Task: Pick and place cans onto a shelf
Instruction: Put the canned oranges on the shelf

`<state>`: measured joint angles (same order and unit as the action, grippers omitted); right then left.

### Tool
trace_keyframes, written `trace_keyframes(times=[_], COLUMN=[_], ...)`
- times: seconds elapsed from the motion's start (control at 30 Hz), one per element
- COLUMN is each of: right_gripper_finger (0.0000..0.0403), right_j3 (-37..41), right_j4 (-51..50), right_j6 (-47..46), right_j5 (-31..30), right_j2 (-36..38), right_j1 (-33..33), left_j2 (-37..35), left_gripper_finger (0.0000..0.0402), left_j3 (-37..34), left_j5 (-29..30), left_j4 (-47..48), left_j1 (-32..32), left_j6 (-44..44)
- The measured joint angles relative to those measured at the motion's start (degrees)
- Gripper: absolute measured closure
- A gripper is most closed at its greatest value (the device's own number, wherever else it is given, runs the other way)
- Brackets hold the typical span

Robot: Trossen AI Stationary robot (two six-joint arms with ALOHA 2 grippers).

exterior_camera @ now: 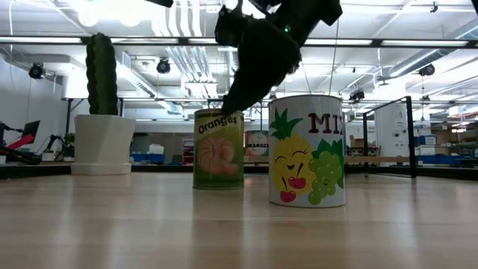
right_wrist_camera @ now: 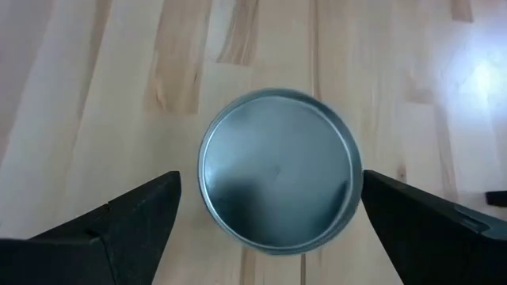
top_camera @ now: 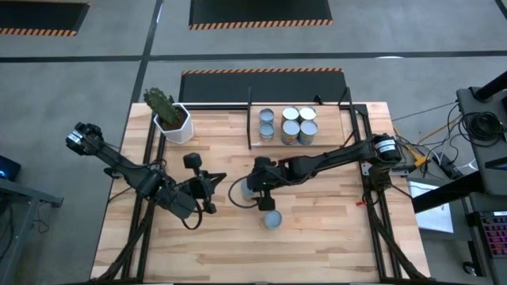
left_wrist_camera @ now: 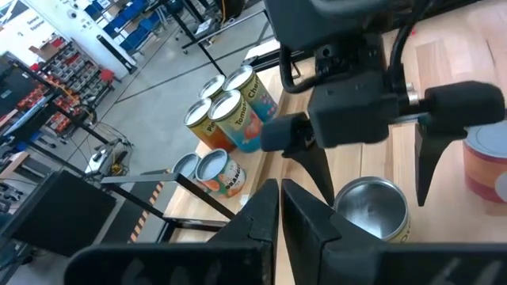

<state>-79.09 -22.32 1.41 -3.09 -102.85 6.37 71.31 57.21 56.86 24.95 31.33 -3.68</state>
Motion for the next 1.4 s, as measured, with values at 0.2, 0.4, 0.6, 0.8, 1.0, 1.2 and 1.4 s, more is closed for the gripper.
trace_keyframes(times=[0.2,0.4,0.6,0.8,1.0,1.2,1.4], right_gripper_finger=[0.0029,0.0075,0.0107,0.0093,0.01,0.0104,0.0104], right_j3=[-0.15,-0.15,-0.15,-0.15,-0.16,-0.2,-0.2], right_j4=[0.77,1.19,1.0,-3.65,-10.1,-17.96,-19.9], right_j6=[0.13,-0.32,0.41,2.61,4.17,4.57,9.58], right_j5=[0.0,0.09,0.1,0.59,0.54,0.54,0.42], right_j2=[-1.73,-1.94,-1.15,5.4,17.34,28.23,34.07], right_j1=[-0.13,-0.42,-0.42,-0.43,-4.44,-14.55,-29.69], left_j2=[0.0,0.0,0.0,0.0,0.0,0.0,0.0], left_gripper_finger=[0.0402,0.0402,0.0402,0.0402,0.0402,0.0402,0.0402], left_j3=[0.0,0.0,0.0,0.0,0.0,0.0,0.0], left_j5=[0.0,0.0,0.0,0.01,0.02,0.02,0.02], left_j4=[-0.02,-0.04,-0.07,-0.11,-0.71,-1.48,-2.34], left_j1=[-0.02,-0.02,-0.02,-0.02,-0.02,-0.04,-0.09], left_j6=[0.01,0.0,0.0,-0.22,0.06,1.16,2.38])
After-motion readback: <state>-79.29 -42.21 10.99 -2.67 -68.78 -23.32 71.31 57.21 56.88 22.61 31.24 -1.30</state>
